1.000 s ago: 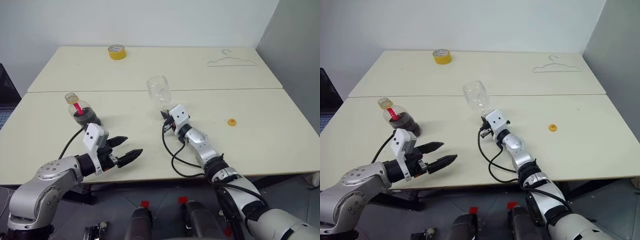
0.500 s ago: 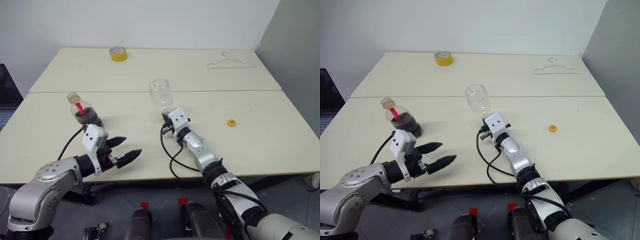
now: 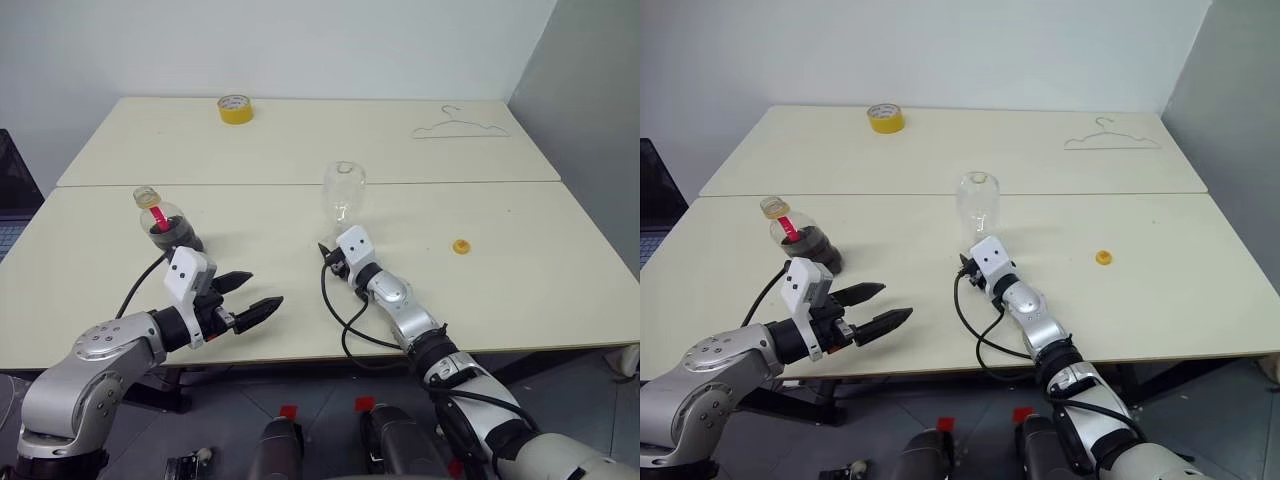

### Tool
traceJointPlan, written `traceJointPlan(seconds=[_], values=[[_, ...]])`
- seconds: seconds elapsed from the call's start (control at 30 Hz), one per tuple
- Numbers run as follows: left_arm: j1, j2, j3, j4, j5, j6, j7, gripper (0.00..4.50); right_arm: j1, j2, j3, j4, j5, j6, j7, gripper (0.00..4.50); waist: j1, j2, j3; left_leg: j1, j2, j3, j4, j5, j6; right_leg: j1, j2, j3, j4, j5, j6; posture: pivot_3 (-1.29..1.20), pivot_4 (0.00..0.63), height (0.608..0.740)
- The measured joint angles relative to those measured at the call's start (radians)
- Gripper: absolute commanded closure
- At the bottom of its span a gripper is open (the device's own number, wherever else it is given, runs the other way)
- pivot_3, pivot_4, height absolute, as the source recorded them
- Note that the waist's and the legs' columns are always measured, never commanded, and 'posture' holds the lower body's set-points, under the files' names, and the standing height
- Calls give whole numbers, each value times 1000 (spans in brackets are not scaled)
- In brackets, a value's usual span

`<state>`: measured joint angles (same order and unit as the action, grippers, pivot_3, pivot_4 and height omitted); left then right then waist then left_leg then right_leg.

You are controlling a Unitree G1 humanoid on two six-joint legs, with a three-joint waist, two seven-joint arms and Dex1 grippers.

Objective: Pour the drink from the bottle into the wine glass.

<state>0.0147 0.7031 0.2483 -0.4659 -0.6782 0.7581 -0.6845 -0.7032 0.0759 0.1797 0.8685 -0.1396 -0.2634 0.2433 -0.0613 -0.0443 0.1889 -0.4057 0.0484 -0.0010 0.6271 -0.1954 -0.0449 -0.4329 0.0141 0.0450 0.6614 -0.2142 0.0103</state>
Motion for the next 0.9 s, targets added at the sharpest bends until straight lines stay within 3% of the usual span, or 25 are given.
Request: traceJointPlan(seconds=[0.13,0.5,0.9], values=[[0,0,-1,2,1,-1,2,0,0,-2,2,0,0,0,1,42,0,0,0,0,0,0,0,0,0,0,0,0,-1,0,0,0,150,740],[-1,0,-1,3,8,-3,3,0,4,-16,8,-19,2,10,14,42,1,0,0,0,0,0,-1,0,0,2,-1,0,-4,0,0,0,150,740],[-62,25,102,4,-86,-4,-27,0,141,-110,34,-379,5,241,63,42,5,0,0,-10,-1,0,-3,0,0,-8,-1,-1,-4,0,0,0,150,740]])
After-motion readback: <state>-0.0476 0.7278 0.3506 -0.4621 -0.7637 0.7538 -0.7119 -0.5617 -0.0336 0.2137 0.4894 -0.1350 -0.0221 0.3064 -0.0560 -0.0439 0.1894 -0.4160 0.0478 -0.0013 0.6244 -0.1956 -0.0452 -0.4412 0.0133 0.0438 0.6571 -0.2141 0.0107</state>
